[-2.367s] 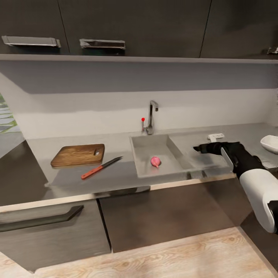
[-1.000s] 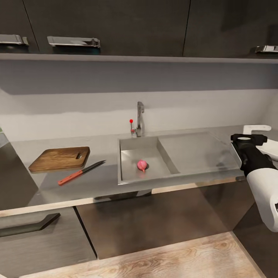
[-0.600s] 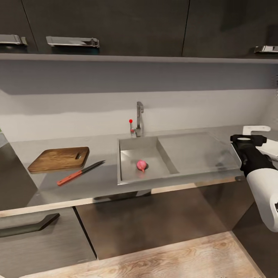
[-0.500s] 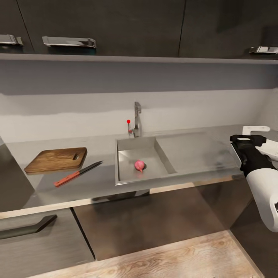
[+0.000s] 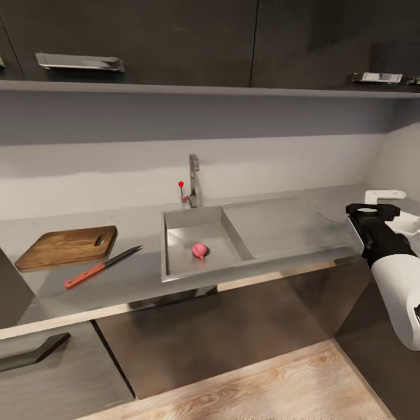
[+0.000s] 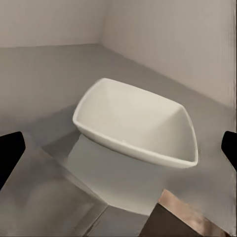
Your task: In the kitchen, take the Vidalia onion out of the sink, dice it on the chopping board with the paring knife, put the diced onion into the bowl on the countertop, then place both the paring knife and the chopping board into the sink.
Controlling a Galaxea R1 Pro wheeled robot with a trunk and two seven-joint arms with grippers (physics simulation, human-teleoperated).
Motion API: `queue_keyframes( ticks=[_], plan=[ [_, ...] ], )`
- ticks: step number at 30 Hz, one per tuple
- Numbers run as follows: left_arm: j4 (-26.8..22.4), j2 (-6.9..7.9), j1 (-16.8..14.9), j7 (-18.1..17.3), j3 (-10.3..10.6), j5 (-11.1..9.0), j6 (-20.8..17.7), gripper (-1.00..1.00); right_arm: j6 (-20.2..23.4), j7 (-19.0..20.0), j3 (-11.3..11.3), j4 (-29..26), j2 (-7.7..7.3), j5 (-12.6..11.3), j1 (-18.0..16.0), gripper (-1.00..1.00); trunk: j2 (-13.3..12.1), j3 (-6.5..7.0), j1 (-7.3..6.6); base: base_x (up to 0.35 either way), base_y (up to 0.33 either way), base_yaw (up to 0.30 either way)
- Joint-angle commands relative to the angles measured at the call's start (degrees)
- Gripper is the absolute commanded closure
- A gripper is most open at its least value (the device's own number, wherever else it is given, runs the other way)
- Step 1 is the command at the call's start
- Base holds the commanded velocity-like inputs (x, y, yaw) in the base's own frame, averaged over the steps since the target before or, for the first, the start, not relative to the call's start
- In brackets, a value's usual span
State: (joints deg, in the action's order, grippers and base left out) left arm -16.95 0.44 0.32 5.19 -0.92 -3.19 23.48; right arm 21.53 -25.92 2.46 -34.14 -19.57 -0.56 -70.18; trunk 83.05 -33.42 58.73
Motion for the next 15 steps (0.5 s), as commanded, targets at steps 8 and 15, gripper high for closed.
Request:
queue_keyframes(
  ticks=[8, 15],
  plan=[
    [-0.10, 0.00, 0.03, -0.01, 0.04, -0.33, 0.08, -1.00, 0.44, -0.19, 0.26, -0.05, -0.03, -0.05, -0.04, -1.00, 0.03, -0.05, 0.00, 0.000, 0.000, -0.242],
    [-0.10, 0.00, 0.03, -0.01, 0.04, -0.32, 0.08, -1.00, 0.44, -0.18, 0.26, -0.04, -0.03, -0.05, -0.04, -1.00, 0.03, -0.05, 0.00, 0.000, 0.000, -0.244]
  ],
)
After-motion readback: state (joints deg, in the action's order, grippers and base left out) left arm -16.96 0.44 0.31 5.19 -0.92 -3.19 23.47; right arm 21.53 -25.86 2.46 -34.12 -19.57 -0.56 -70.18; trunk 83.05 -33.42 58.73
